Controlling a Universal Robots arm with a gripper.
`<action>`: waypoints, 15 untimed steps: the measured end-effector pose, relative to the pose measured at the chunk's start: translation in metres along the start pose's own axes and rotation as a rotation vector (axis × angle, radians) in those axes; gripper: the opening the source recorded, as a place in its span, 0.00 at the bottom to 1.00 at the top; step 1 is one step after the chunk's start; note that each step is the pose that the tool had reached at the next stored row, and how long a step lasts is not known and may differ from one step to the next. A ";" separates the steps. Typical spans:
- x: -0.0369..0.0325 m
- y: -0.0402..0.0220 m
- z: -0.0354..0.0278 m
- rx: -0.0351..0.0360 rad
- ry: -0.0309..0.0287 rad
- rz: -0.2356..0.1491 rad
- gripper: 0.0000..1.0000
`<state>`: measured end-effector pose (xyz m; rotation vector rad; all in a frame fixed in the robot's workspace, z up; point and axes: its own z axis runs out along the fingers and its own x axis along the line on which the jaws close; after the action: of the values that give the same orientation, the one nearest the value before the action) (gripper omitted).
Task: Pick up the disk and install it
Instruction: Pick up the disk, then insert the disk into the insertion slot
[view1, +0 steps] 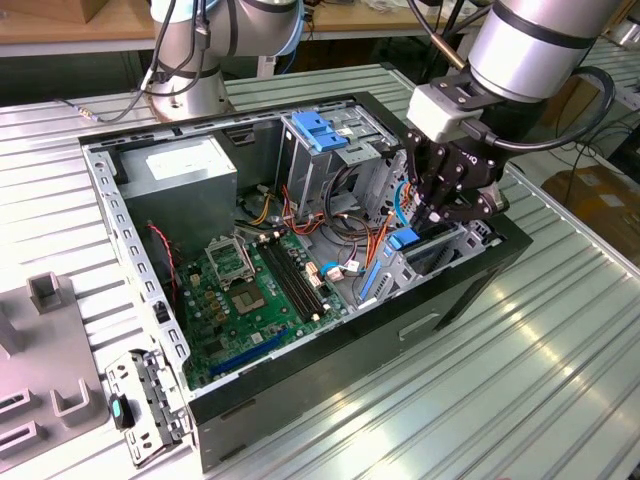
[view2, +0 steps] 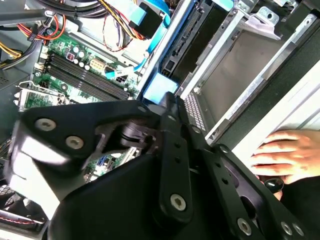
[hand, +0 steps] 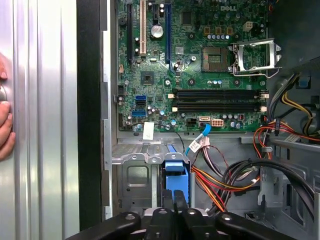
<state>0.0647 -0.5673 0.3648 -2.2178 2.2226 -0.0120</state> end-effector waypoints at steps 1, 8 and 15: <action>0.0000 0.0000 0.0000 0.0000 -0.0001 0.000 0.12; 0.0000 0.0000 0.0002 0.0000 0.0000 0.000 0.11; 0.0000 0.0000 0.0003 0.0000 0.0000 0.000 0.11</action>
<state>0.0647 -0.5673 0.3645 -2.2178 2.2226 -0.0121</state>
